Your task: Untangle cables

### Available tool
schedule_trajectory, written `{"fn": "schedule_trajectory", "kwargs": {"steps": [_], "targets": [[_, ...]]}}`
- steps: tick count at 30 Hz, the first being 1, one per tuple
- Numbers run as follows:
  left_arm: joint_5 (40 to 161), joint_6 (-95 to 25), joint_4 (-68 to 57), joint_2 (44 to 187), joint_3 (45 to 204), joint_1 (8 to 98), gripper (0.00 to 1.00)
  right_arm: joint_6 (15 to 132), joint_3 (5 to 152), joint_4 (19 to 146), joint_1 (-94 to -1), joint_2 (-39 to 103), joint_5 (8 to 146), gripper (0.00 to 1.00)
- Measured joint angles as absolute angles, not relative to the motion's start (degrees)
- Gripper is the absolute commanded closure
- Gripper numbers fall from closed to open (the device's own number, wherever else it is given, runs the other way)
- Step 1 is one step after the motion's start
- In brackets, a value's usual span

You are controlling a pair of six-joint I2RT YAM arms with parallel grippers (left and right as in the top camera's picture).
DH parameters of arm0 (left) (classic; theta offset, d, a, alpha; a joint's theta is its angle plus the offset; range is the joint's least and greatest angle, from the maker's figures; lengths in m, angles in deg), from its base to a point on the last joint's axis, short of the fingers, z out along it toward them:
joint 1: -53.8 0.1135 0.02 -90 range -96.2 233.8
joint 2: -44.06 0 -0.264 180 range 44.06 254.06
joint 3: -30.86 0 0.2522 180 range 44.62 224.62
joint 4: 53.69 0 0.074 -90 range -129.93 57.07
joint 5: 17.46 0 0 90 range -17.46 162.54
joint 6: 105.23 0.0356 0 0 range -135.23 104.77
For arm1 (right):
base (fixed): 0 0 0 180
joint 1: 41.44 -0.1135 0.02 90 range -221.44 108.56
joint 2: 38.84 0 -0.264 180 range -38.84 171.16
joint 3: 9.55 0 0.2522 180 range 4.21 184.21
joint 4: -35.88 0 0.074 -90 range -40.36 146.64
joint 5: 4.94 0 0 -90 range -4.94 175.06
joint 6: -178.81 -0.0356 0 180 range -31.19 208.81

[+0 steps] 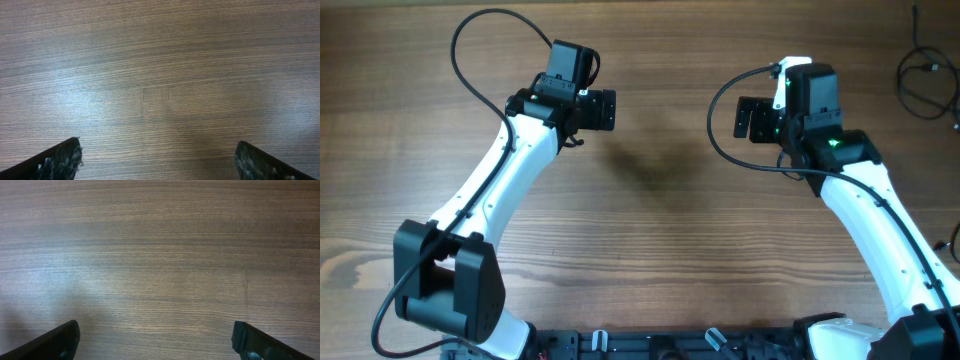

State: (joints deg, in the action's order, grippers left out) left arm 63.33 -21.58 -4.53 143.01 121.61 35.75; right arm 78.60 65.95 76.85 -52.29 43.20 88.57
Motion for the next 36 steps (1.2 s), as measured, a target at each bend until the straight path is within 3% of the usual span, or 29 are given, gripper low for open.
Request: {"fn": "schedule_trajectory", "kwargs": {"steps": [12,16,23,36], "targets": [[63.4,-22.2,-5.0,142.9,121.6,35.8,0.00,78.6,65.9,76.8,-52.3,43.2,88.5,0.00],[63.3,-23.1,-12.9,139.5,116.7,35.9,0.00,78.6,65.9,76.9,-52.3,43.2,88.5,0.00],[63.3,-26.7,-31.5,121.5,92.8,36.8,0.00,78.6,65.9,77.0,-52.3,43.2,88.6,0.00],[63.4,-29.8,-33.9,85.0,65.8,44.1,0.00,78.6,65.9,77.0,-52.3,43.2,88.7,0.00]]}}
